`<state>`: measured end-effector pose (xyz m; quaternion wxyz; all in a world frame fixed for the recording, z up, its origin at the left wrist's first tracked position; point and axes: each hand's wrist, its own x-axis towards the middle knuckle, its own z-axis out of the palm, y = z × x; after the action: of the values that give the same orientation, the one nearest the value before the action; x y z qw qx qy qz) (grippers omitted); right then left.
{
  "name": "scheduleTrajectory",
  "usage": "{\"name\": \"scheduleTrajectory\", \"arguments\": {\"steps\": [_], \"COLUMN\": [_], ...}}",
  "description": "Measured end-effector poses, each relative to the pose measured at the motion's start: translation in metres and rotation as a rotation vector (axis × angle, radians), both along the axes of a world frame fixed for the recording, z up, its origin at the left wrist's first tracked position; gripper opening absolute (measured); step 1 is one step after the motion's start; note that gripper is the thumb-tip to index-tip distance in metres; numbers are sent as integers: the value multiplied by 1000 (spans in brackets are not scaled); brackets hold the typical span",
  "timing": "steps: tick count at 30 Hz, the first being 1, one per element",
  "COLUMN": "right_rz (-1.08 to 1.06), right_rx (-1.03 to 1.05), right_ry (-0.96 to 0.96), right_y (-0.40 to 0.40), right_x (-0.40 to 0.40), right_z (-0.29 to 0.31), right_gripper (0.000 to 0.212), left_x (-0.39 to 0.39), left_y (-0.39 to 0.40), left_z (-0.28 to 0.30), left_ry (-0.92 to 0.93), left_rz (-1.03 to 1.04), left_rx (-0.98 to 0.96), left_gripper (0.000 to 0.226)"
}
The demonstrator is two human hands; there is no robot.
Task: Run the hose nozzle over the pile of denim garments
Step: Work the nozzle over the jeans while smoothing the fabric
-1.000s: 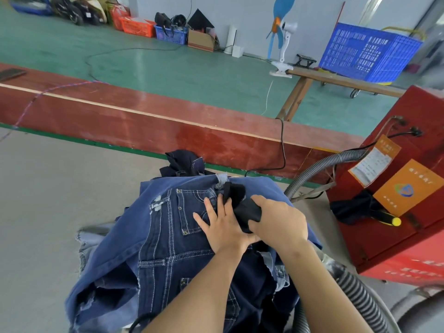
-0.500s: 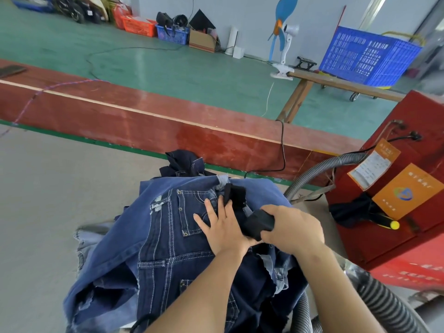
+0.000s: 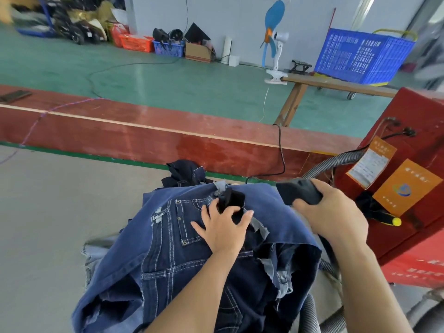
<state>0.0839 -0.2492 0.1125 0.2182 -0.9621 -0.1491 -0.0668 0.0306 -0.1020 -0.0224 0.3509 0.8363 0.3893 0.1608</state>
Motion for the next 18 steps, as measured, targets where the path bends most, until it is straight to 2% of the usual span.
{"name": "scheduleTrajectory", "arguments": {"steps": [2, 6, 9, 10, 13, 14, 16, 18], "right_rz": [2, 56, 104, 115, 129, 126, 114, 105], "right_rx": [10, -7, -41, -47, -53, -53, -52, -44], "right_ry": [31, 52, 82, 102, 143, 144, 135, 118], "right_y": [-1, 4, 7, 7, 7, 6, 6, 4], "right_x": [-1, -4, -6, -6, -5, -5, -4, -2], "right_z": [-1, -2, -3, -3, -5, -5, -4, -3], "right_gripper": [37, 33, 34, 33, 29, 27, 27, 28], "left_x": [3, 4, 4, 4, 2, -2, -11, -22], "left_y": [2, 6, 15, 18, 33, 38, 51, 60], "left_z": [4, 5, 10, 16, 32, 34, 31, 33], "left_ry": [-16, -10, -196, -293, -576, -613, -535, -438], "left_rz": [36, 44, 45, 77, 330, 396, 422, 383], "left_rx": [33, 98, 77, -19, -477, -578, -704, -878], "left_gripper": [34, 32, 19, 19, 23, 22, 25, 18]}}
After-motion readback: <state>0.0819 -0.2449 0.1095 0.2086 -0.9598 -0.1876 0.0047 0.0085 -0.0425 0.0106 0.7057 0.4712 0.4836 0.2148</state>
